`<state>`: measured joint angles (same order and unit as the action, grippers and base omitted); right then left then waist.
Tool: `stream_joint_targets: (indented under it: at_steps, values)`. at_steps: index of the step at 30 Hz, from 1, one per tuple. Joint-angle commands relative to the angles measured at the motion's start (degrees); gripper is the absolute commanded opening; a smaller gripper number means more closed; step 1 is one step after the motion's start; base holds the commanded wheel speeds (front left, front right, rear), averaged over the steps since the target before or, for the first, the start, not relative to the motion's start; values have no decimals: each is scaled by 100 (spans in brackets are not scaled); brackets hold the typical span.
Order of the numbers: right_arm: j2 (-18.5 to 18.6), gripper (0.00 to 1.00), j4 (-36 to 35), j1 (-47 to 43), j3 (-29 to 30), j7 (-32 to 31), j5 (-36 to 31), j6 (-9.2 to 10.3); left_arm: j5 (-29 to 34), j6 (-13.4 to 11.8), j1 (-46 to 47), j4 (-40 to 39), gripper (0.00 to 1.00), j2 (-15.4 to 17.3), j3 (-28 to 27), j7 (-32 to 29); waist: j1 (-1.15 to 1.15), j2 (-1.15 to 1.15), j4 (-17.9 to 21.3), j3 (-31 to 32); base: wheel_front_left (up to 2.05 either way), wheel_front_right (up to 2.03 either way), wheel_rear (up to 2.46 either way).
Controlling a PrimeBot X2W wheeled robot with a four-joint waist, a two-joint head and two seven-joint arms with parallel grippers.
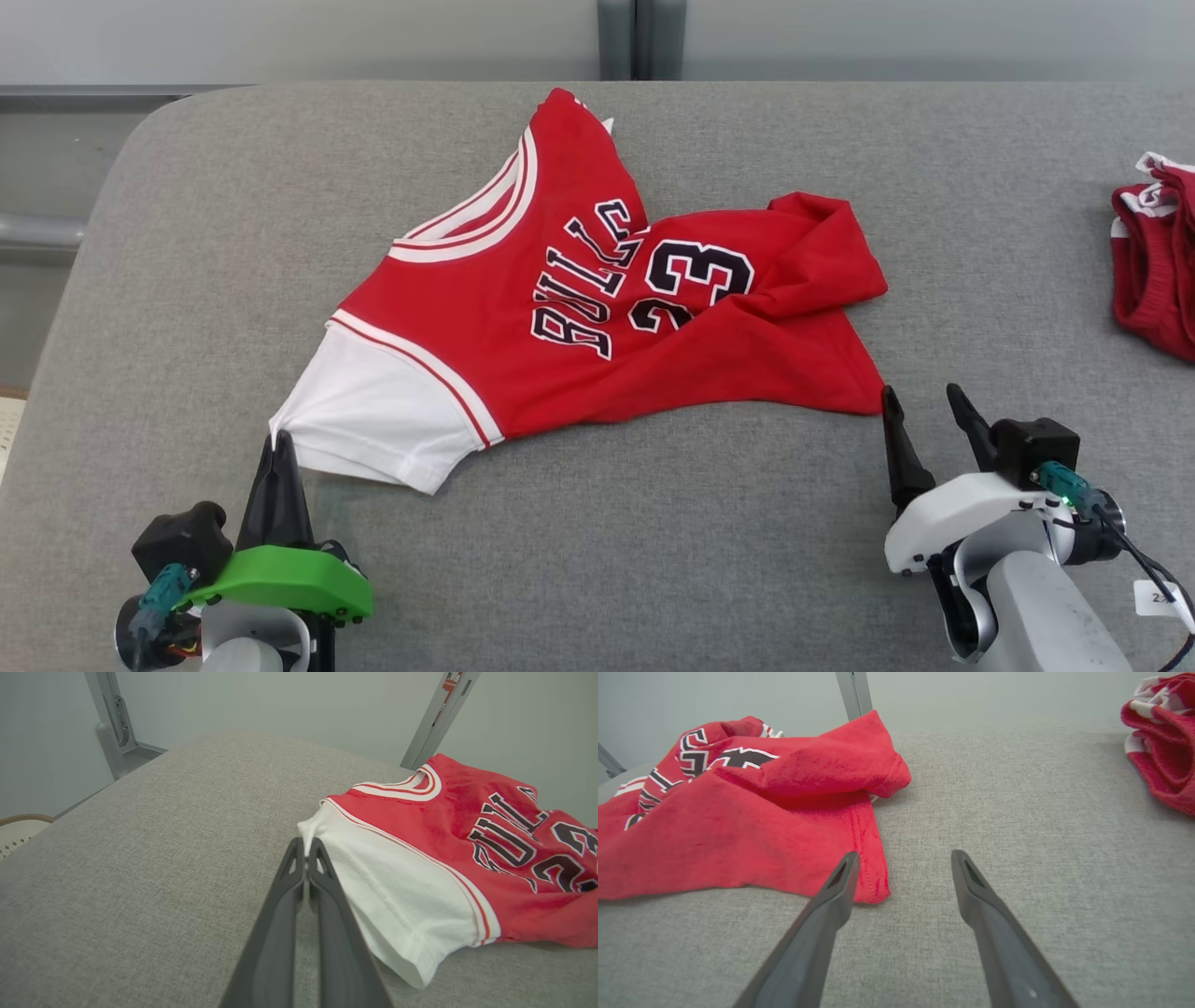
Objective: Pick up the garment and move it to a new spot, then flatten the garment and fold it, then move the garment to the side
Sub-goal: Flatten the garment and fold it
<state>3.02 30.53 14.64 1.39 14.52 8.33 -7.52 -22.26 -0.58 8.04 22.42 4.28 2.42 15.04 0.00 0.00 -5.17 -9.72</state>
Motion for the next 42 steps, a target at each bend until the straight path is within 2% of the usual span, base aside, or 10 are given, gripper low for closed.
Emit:
stream_joint_targets:
  at_steps: [1,11,12,16,22,28,35,42]
  values:
    - [4,100,125,121,-10,-64,-66,6,-54,-33,-71,-30,0,9,12,9,0,0,-70,-12,0,0,0]
    - [15,100,1086,571,-226,-355,-369,7,-95,-43,-92,-44,0,-30,145,2,0,0,-251,-1,0,0,0]
    - [15,55,1166,601,-245,-353,-340,7,-99,-38,-94,-51,0,-32,153,3,0,0,-260,6,0,0,0]
    - [10,2,1402,738,-342,-322,-208,7,-94,-15,-112,-80,0,-36,163,8,0,0,-262,42,0,0,0]
    - [15,0,1492,896,-505,-170,196,7,-39,30,-137,-197,0,-36,182,13,0,0,-189,138,0,0,0]
    - [132,0,1127,910,-750,-65,746,7,-98,94,-145,-516,0,-48,126,14,0,0,1,299,0,0,0]
    - [535,0,-13,756,-1115,-124,1534,7,-132,184,8,-1165,0,4,147,-12,0,0,301,557,0,0,0]
    - [1057,0,-1759,439,-868,-409,1894,7,97,197,241,-2334,0,267,283,-214,0,0,524,839,0,0,0]
